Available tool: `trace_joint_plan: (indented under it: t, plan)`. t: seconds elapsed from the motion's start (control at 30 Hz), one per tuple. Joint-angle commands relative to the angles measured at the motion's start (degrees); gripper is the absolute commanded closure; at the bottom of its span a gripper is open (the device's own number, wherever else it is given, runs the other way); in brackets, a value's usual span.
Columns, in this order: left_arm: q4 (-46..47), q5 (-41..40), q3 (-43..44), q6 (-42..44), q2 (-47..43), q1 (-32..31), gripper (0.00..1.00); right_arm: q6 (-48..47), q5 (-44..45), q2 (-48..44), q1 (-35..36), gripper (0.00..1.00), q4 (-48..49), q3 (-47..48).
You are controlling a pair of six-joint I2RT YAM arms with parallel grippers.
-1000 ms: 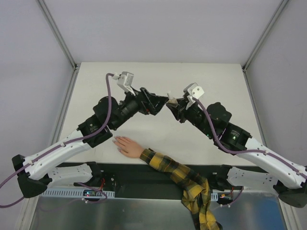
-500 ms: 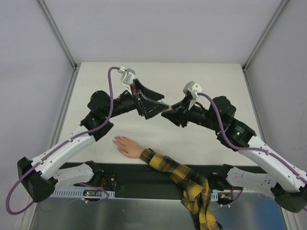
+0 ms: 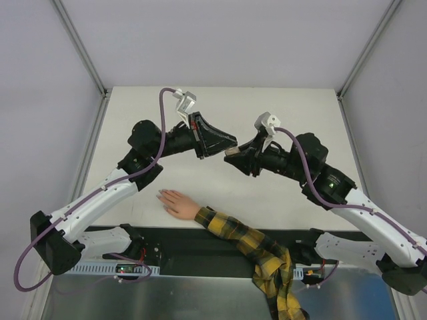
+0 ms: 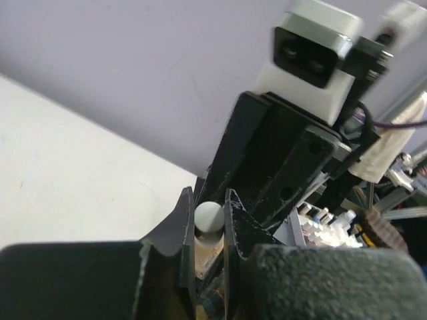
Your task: Paint the nails
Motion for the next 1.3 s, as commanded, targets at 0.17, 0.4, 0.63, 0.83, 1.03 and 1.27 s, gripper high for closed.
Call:
trace_joint_plan:
  t: [0.17, 0.4, 0.63, 0.83, 1.03, 1.27]
  plan:
    - [-31.7, -61.3, 18.49, 9.02, 4.1, -20.31, 1.0, -16.72, 67.01, 11.39, 21.06, 1.0, 5.72, 7.14]
    - [-31.7, -60.87, 19.11, 7.87, 4.02, -20.31, 1.0, -15.83, 54.45, 7.09, 20.1, 1.0, 10.57, 3.09]
    - [-21.27, -49.56, 11.82, 11.9, -0.62, -18.91, 0.43, -8.01, 38.73, 3.13, 13.16, 1.0, 6.79, 1.07]
    - [-5.09, -23.9, -0.22, 0.94, -5.73, -5.84, 0.13, -7.22, 13.26, -0.47, 2.81, 1.0, 3.81, -2.01]
    - [7.84, -1.83, -2.96, -2.15, -3.73, 1.57, 0.16, 0.86, -16.28, -0.66, -9.23, 1.0, 5.99, -1.75]
    - [11.71, 5.04, -0.94, -4.44, -0.46, 1.66, 0.25, 10.63, -33.8, 6.29, -12.95, 1.0, 12.06, 1.15]
